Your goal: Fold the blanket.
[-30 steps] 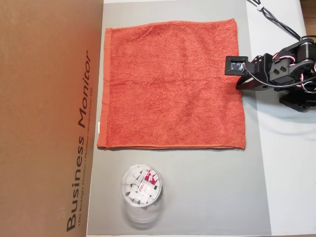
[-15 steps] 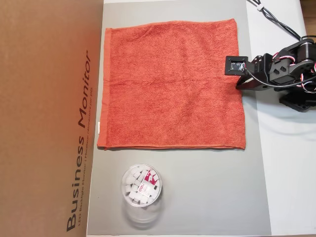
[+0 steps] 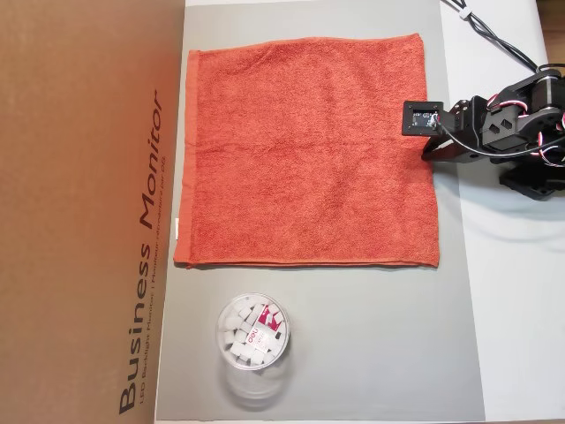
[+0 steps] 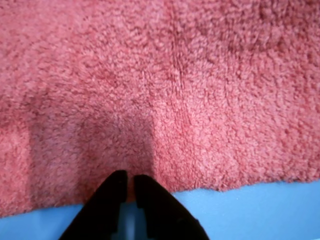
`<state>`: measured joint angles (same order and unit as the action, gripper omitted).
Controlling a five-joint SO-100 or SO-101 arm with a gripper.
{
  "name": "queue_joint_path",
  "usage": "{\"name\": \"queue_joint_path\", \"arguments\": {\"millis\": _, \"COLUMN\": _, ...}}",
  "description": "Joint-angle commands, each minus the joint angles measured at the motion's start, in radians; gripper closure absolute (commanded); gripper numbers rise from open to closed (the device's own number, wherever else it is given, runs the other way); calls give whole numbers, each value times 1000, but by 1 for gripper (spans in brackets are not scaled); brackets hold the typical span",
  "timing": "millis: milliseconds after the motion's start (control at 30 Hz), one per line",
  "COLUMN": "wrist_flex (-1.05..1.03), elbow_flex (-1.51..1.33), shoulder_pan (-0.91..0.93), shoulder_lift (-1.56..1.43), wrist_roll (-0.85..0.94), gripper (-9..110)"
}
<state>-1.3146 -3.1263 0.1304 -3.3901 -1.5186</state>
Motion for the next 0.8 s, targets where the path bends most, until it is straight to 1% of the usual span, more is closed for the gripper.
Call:
{"name": "queue_joint_path", "arguments": {"millis": 0, "wrist_flex": -5, "elbow_flex": -8, "shoulder_pan": 8, "shoulder_lift": -6, "wrist_roll": 8, "gripper": 102}}
{"name": "queue_joint_path", "arguments": {"millis": 267, "wrist_flex": 3, "elbow_flex": 3, "shoulder_pan": 12, "shoulder_lift": -6, "wrist_roll": -6, "gripper": 102}}
{"name": "queue_joint_path", "arguments": {"millis": 567, "wrist_flex": -11, "elbow_flex": 124, "shoulder_pan": -5, "shoulder_lift": 0, "wrist_roll": 11, "gripper": 102}}
{"name": "queue_joint_path", "arguments": {"millis": 767, "wrist_flex": -12, "elbow_flex": 258, "shoulder_pan": -5, "shoulder_lift": 129, "wrist_roll": 11, "gripper": 102}}
